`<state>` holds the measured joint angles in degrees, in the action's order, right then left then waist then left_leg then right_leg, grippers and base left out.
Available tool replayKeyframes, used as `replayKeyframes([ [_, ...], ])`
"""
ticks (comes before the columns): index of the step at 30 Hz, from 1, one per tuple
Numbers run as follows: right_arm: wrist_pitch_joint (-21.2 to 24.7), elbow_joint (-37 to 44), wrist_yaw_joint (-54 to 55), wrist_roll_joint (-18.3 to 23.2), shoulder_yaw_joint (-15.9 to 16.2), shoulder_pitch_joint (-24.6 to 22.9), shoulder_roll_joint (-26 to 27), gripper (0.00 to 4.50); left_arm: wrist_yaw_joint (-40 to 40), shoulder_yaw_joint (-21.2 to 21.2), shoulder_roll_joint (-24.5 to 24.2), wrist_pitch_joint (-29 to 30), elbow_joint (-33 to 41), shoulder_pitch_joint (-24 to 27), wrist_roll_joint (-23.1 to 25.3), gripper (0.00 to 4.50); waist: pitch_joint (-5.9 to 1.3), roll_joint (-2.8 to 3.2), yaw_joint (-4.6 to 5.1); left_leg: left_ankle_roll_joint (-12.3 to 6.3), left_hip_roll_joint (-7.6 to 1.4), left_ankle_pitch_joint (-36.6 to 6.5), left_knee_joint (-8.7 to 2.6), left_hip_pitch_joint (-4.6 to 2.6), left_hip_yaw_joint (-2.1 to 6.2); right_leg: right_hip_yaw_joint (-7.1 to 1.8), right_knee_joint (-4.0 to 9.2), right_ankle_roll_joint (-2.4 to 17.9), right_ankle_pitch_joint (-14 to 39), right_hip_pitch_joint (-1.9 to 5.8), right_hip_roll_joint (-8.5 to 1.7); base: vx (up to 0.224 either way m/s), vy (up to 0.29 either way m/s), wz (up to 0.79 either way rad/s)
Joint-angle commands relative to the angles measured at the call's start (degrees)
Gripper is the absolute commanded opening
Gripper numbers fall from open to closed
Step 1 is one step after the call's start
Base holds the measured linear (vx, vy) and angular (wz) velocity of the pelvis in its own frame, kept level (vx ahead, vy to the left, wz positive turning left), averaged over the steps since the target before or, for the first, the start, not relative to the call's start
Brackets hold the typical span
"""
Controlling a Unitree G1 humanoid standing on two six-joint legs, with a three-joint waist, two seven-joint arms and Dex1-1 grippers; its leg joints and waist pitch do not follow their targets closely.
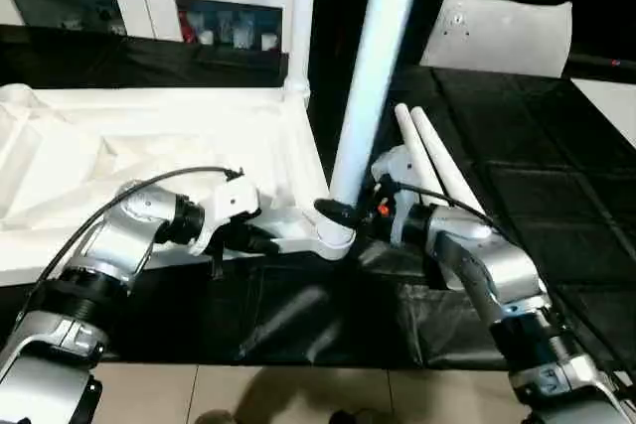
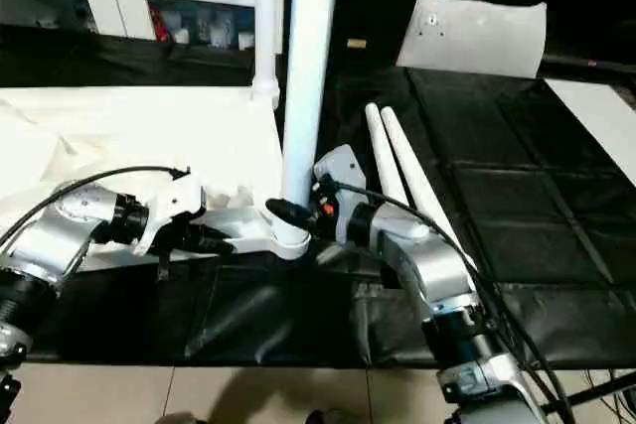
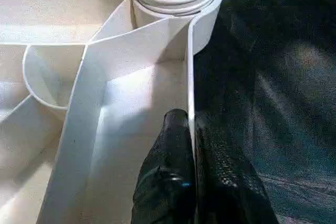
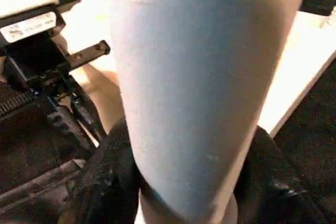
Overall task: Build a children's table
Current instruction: Insert table leg to table base
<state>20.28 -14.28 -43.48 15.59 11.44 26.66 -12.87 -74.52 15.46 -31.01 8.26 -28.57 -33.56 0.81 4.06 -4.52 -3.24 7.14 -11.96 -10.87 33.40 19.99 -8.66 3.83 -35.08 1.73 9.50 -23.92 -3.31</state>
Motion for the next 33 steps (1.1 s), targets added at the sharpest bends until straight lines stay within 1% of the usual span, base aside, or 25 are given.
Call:
replayKeyframes([
  [1, 0.9, -2.8, 0.2, -1.4, 1.1, -0.7, 0.0, 1.93, 0.0, -1.3, 1.1, -0.8, 1.2, -0.4, -2.3, 0.00, -3.91, 0.88, -0.17, -0.69, -0.92, -8.6, -3.85, 0.21, -0.61, -2.89, 4.13, 8.2, 16.6, 3.62, -4.09, 0.000, 0.000, 0.00],
  [5, 1.4, -2.7, -1.3, -2.0, 2.1, -1.4, -1.0, 1.93, 0.2, -1.3, 1.0, -1.0, 0.9, -0.5, -2.2, 0.00, -3.96, 0.93, -0.17, -0.83, -0.91, -8.5, -3.80, 0.19, -0.63, -2.91, 4.00, 8.6, 15.3, 3.68, -4.03, 0.000, 0.000, 0.00],
  [6, 1.7, -2.4, -2.1, -2.2, 2.7, -1.9, -1.6, 1.93, 0.4, -1.4, 1.0, -1.2, 0.8, -0.5, -2.2, 0.00, -3.91, 1.12, -0.20, -0.88, -0.95, -8.3, -3.83, 0.18, -0.58, -2.91, 3.90, 8.8, 14.7, 3.65, -4.03, 0.000, 0.000, 0.00],
  [7, 1.9, -2.2, -2.5, -2.3, 3.0, -2.1, -1.9, 1.93, 0.5, -1.4, 1.0, -1.2, 0.8, -0.5, -2.1, 0.00, -3.95, 1.03, -0.18, -0.93, -0.92, -8.3, -3.78, 0.19, -0.64, -2.94, 3.97, 8.9, 14.4, 3.69, -4.00, 0.000, 0.000, 0.00],
  [10, 0.5, -1.6, -3.1, -3.8, 4.2, -3.0, -3.0, 1.93, 1.3, -1.4, 1.2, -2.1, 0.0, -0.9, -1.7, 0.00, -3.91, 1.02, -0.32, -1.11, -0.88, -8.0, -3.77, 0.19, -0.67, -2.93, 3.93, 9.0, 13.8, 3.72, -3.97, 0.000, 0.000, 0.00],
  [12, -0.1, -1.4, -3.2, -4.4, 4.7, -3.1, -3.1, 1.93, 1.6, -1.5, 1.4, -2.3, -0.2, -1.0, -1.7, 0.00, -3.85, 1.06, -0.31, -0.95, -0.83, -8.6, -3.82, 0.20, -0.66, -2.88, 4.06, 8.6, 15.1, 3.68, -3.98, 0.000, 0.000, 0.00],
  [14, -0.6, -1.5, -2.6, -4.0, 3.9, -3.4, -2.4, 1.93, 2.1, -1.5, 1.7, -2.3, 0.0, -1.1, -1.7, 0.00, -3.74, 1.08, -0.32, -0.87, -0.85, -9.4, -3.86, 0.17, -0.63, -2.90, 4.25, 8.3, 16.7, 3.60, -4.02, 0.000, 0.000, 0.00],
  [15, -0.5, -1.6, -2.2, -3.6, 3.4, -3.3, -2.0, 1.93, 2.3, -1.6, 1.8, -2.3, 0.1, -1.1, -1.7, 0.00, -3.80, 1.06, -0.33, -0.85, -0.85, -9.6, -3.83, 0.17, -0.60, -2.91, 4.25, 8.2, 17.2, 3.63, -4.04, 0.000, 0.000, 0.00],
  [19, -0.4, -2.3, -1.3, -2.5, 2.0, -3.2, -1.3, 1.93, 2.6, -1.7, 2.0, -2.3, 0.3, -1.2, -1.8, 0.00, -3.79, 1.18, -0.31, -0.82, -0.90, -9.9, -3.88, 0.14, -0.56, -2.89, 4.27, 8.4, 16.8, 3.57, -4.01, 0.000, 0.000, 0.00],
  [20, 0.1, -2.5, -0.7, -1.4, 0.8, -3.2, -0.8, 1.93, 2.6, -1.8, 2.1, -2.3, 0.2, -1.2, -1.9, 0.00, -3.80, 1.46, -0.34, -0.75, -0.92, -10.1, -3.91, 0.09, -0.50, -2.91, 4.24, 8.5, 16.8, 3.57, -4.04, 0.000, 0.000, 0.00],
  [22, 1.5, -2.8, 0.5, 1.7, -2.8, -3.7, 0.5, 1.93, 2.6, -2.1, 2.3, -2.2, -0.1, -1.5, -2.2, 0.00, -3.85, 1.35, -0.31, -0.89, -0.87, -10.3, -3.90, 0.09, -0.53, -2.93, 4.33, 8.7, 16.6, 3.61, -4.04, 0.000, 0.000, 0.00],
  [23, 2.0, -2.9, 1.0, 3.0, -4.3, -4.0, 1.0, 1.93, 2.7, -2.2, 2.4, -2.3, -0.3, -1.6, -2.2, 0.00, -3.84, 1.47, -0.29, -0.84, -0.88, -10.7, -3.93, 0.08, -0.49, -2.86, 4.38, 8.8, 16.8, 3.59, -3.98, 0.000, 0.000, 0.00],
  [24, 2.3, -2.9, 1.3, 3.7, -5.2, -4.4, 1.2, 1.93, 2.7, -2.2, 2.4, -2.3, -0.5, -1.7, -2.2, 0.00, -3.92, 1.42, -0.38, -0.86, -0.92, -10.7, -3.90, 0.00, -0.50, -2.83, 4.36, 8.8, 16.7, 3.59, -4.04, 0.000, 0.000, 0.00],
  [25, 2.6, -2.8, 1.7, 4.6, -6.6, -5.0, 1.5, 1.93, 2.8, -2.3, 2.4, -2.4, -0.8, -1.9, -2.3, 0.00, -3.83, 1.66, -0.40, -0.84, -0.89, -10.6, -3.95, 0.05, -0.49, -2.85, 4.36, 9.0, 16.3, 3.56, -3.97, 0.000, 0.000, 0.00],
  [26, 2.7, -2.8, 1.8, 4.9, -7.1, -5.3, 1.6, 1.93, 2.8, -2.3, 2.4, -2.3, -0.8, -1.9, -2.3, 0.00, -3.88, 1.53, -0.46, -0.90, -0.89, -10.4, -3.89, 0.12, -0.52, -2.85, 4.30, 9.1, 15.9, 3.63, -4.01, 0.000, 0.000, 0.00],
  [27, 2.7, -2.6, 2.0, 5.5, -7.8, -6.1, 1.7, 1.93, 2.9, -2.3, 2.5, -2.4, -1.1, -2.1, -2.2, 0.00, -3.94, 1.61, -0.53, -0.99, -0.83, -9.9, -3.85, 0.16, -0.57, -2.85, 4.28, 9.2, 15.3, 3.70, -4.00, 0.000, 0.000, 0.00],
  [28, 2.7, -2.6, 2.0, 5.5, -7.8, -6.1, 1.7, 1.93, 2.9, -2.3, 2.5, -2.4, -1.1, -2.1, -2.2, 0.00, -3.92, 1.63, -0.56, -1.02, -0.85, -9.7, -3.87, 0.14, -0.56, -2.85, 4.22, 9.2, 15.1, 3.68, -4.02, 0.000, 0.000, 0.00],
  [29, 2.6, -2.3, 2.3, 5.8, -8.3, -7.0, 1.8, 1.93, 3.0, -2.4, 2.5, -2.4, -1.2, -2.2, -2.2, 0.00, -3.96, 1.82, -0.60, -1.02, -0.79, -9.4, -3.87, 0.22, -0.53, -2.82, 4.17, 9.2, 15.1, 3.78, -3.99, 0.000, 0.000, 0.00],
  [30, 2.2, -1.8, 2.5, 5.8, -8.4, -8.0, 1.7, 1.93, 3.0, -2.4, 2.5, -2.5, -1.4, -2.3, -2.1, 0.00, -3.93, 1.90, -0.68, -1.03, -0.80, -9.3, -3.86, 0.19, -0.59, -2.86, 4.29, 9.0, 15.1, 3.70, -4.00, 0.000, 0.000, 0.00],
  [31, 1.4, -1.1, 2.7, 5.4, -8.4, -9.5, 1.7, 1.93, 3.3, -2.4, 2.6, -2.7, -1.8, -2.5, -2.0, 0.00, -3.88, 1.82, -0.71, -1.04, -0.84, -9.6, -3.89, 0.17, -0.57, -2.83, 4.31, 9.0, 15.4, 3.69, -4.02, 0.000, 0.000, 0.00],
  [32, 0.2, -0.2, 2.9, 4.8, -8.1, -11.3, 1.7, 1.93, 3.4, -2.4, 2.6, -2.9, -2.2, -2.7, -1.8, 0.00, -3.82, 2.25, -0.91, -1.04, -0.87, -10.1, -3.91, 0.08, -0.64, -2.85, 4.62, 8.7, 15.7, 3.54, -4.02, 0.000, 0.000, 0.00],
  [33, -0.6, 0.5, 3.2, 4.4, -7.9, -12.5, 1.7, 1.93, 3.6, -2.4, 2.7, -3.1, -2.5, -2.9, -1.7, 0.00, -3.79, 2.04, -0.93, -1.04, -0.84, -10.2, -3.91, 0.14, -0.60, -2.82, 4.56, 8.5, 15.9, 3.60, -4.02, 0.000, 0.000, 0.00],
])
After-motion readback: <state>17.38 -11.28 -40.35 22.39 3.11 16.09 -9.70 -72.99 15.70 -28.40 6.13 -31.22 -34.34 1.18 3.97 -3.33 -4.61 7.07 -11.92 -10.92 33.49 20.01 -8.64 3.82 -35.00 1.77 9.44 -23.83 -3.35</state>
